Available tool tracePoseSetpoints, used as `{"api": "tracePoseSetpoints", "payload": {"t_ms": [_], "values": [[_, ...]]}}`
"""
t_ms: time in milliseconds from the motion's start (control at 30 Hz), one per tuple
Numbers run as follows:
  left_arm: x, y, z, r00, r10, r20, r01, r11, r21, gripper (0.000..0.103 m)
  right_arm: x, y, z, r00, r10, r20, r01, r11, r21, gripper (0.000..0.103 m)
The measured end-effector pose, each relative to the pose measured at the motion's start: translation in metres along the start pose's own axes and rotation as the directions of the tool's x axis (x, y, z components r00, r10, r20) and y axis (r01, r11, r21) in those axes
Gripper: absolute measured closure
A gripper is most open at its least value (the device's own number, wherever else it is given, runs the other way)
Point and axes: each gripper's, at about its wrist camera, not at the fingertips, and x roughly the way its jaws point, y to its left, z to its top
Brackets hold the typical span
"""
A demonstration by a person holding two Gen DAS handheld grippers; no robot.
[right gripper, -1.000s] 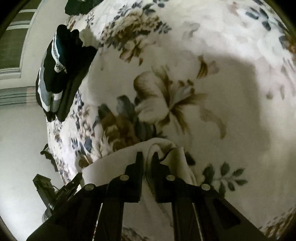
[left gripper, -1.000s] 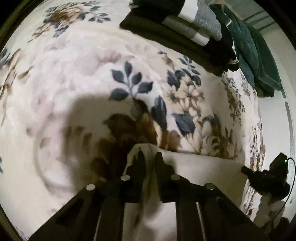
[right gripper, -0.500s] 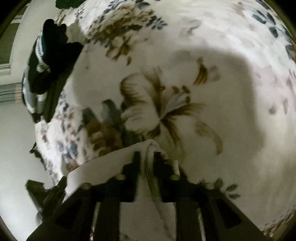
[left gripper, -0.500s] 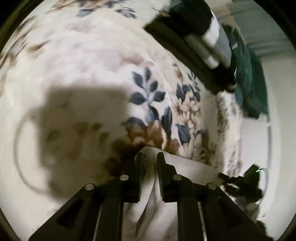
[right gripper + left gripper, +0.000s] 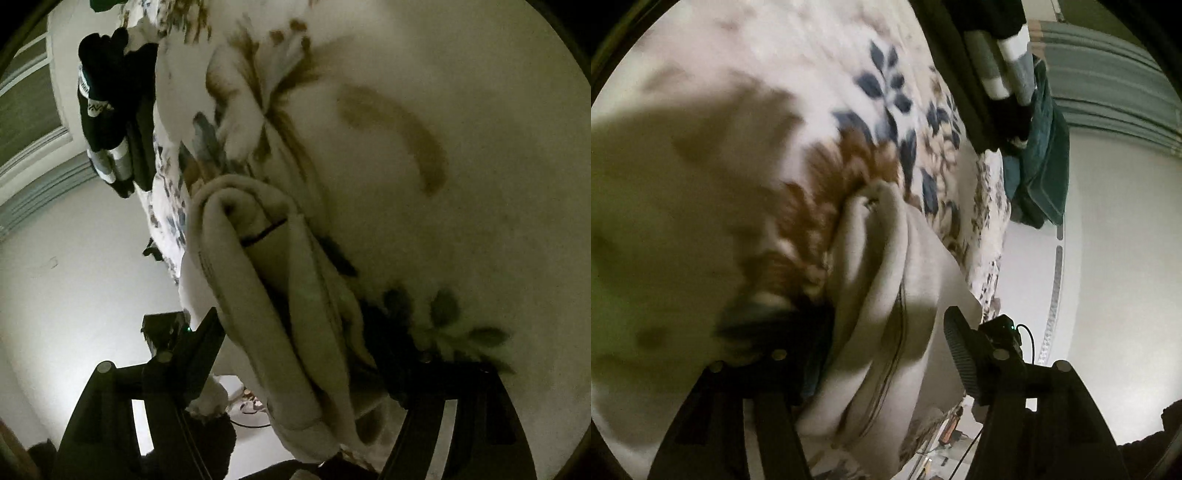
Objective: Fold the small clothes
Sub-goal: 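Lift the folded shirt with both grippers and carry it onto the striped stack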
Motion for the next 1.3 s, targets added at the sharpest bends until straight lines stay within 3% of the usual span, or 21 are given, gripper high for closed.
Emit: {"api": "tracePoseSetpoints", "payload": {"t_ms": [133,167,200,233,267,300,400,533,733,933,1100,1200,1300], "values": [[0.017,-0.007,0.005,0.999,0.031,-0.024,-0.03,0.999,0.022,0.044,0.012,0.013,-0.002,1.0,-0.004,-0.017,0.003,0.998,-0.056,0.025],[0.02,-0.011,0.005,0.999,0.042,-0.021,-0.042,0.999,0.03,0.045,0.015,0.018,-0.004,1.0,-0.018,-0.016,0.017,0.997,-0.071,0.031],[0.019,-0.016,0.005,0.998,0.061,-0.01,-0.061,0.997,0.049,0.047,0.018,0.022,-0.005,1.0,-0.026,-0.016,0.025,0.996,-0.082,0.049],[0.018,-0.02,0.003,0.996,0.089,0.007,-0.089,0.993,0.074,0.055,0.022,0.026,-0.007,0.999,-0.037,-0.019,0.035,0.995,-0.093,0.06],[0.019,-0.026,0.002,0.993,0.118,0.014,-0.119,0.988,0.1,0.085,0.025,0.03,-0.008,0.998,-0.061,-0.012,0.06,0.993,-0.101,0.073],[0.018,-0.031,0.001,0.991,0.136,0.02,-0.137,0.983,0.125,0.086,0.025,0.034,-0.011,0.997,-0.074,0.002,0.074,0.991,-0.111,0.079],[0.007,-0.054,-0.004,0.979,0.194,0.058,-0.202,0.964,0.174,0.088,0.019,0.048,-0.017,0.996,-0.077,0.048,0.082,0.99,-0.114,0.084],[-0.005,-0.083,0.001,0.973,0.222,0.061,-0.23,0.952,0.201,0.089,0.004,0.081,-0.029,0.993,-0.081,0.086,0.092,0.988,-0.128,0.086],[-0.042,-0.145,0.045,0.968,0.22,0.119,-0.243,0.939,0.242,0.089,-0.026,0.165,-0.023,0.99,-0.051,0.133,0.077,0.976,-0.205,0.086],[-0.063,-0.221,0.132,0.948,0.213,0.235,-0.277,0.917,0.288,0.088,-0.043,0.275,0.038,0.98,-0.031,0.198,0.092,0.947,-0.309,0.086],[-0.052,-0.264,0.226,0.926,0.215,0.309,-0.313,0.896,0.316,0.088,-0.037,0.352,0.124,0.968,-0.03,0.248,0.118,0.93,-0.349,0.086],[-0.042,-0.274,0.27,0.916,0.228,0.33,-0.336,0.887,0.318,0.087,-0.022,0.38,0.183,0.964,-0.044,0.262,0.136,0.929,-0.344,0.086],[-0.025,-0.272,0.308,0.9,0.287,0.329,-0.39,0.865,0.315,0.085,-0.003,0.397,0.23,0.958,-0.092,0.27,0.181,0.927,-0.328,0.086]]}}
